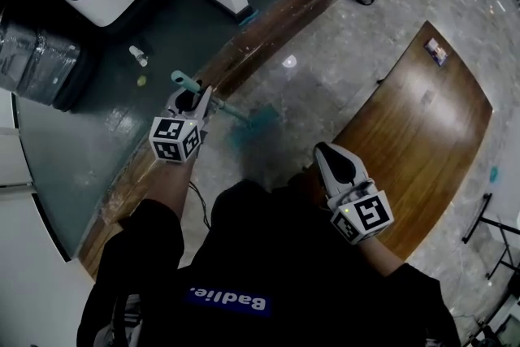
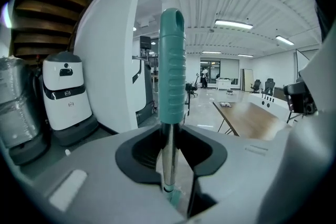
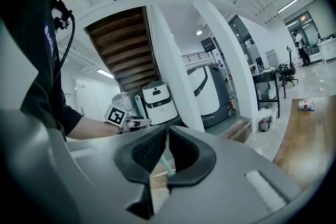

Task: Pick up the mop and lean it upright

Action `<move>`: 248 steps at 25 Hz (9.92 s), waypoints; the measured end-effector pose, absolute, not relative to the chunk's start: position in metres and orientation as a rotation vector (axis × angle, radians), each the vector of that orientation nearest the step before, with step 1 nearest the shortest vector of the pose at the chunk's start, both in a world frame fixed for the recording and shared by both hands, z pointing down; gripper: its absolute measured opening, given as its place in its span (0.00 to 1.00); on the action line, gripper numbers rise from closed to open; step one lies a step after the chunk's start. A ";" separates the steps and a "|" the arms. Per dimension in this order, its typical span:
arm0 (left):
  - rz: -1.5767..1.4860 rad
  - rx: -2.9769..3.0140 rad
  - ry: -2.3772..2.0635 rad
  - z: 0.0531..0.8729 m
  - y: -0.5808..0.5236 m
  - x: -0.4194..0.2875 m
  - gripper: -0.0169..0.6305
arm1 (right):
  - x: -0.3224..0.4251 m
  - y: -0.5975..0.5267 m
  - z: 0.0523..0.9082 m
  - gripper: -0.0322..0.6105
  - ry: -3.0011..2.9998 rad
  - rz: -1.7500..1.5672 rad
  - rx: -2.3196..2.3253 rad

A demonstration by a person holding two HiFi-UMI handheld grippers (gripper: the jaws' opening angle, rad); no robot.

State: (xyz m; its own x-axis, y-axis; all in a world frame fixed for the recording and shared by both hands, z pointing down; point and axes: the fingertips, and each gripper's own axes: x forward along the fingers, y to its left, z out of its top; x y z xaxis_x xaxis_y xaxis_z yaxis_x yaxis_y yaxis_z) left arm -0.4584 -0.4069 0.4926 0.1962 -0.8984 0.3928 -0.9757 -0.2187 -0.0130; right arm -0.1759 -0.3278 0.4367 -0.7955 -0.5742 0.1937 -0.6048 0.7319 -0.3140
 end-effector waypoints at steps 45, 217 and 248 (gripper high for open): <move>0.376 1.956 -1.728 0.632 -0.616 -0.730 0.22 | -0.305 -0.408 0.430 0.09 -2.446 0.432 1.412; -0.102 2.800 -1.066 0.359 -0.172 -0.330 0.05 | -0.272 -0.179 0.397 0.06 -2.808 0.370 1.185; -0.044 2.870 -0.969 0.341 -0.056 -0.205 0.05 | -0.170 -0.060 0.365 0.05 -2.893 0.234 1.161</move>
State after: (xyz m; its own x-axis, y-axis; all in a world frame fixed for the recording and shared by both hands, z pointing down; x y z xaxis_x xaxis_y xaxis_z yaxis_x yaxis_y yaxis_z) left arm -0.2046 -0.0556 0.3414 0.7956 -0.6058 0.0080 -0.6025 -0.7898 0.1151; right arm -0.1705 -0.0598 0.3653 -0.7238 -0.6865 0.0702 -0.6888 0.7127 -0.1324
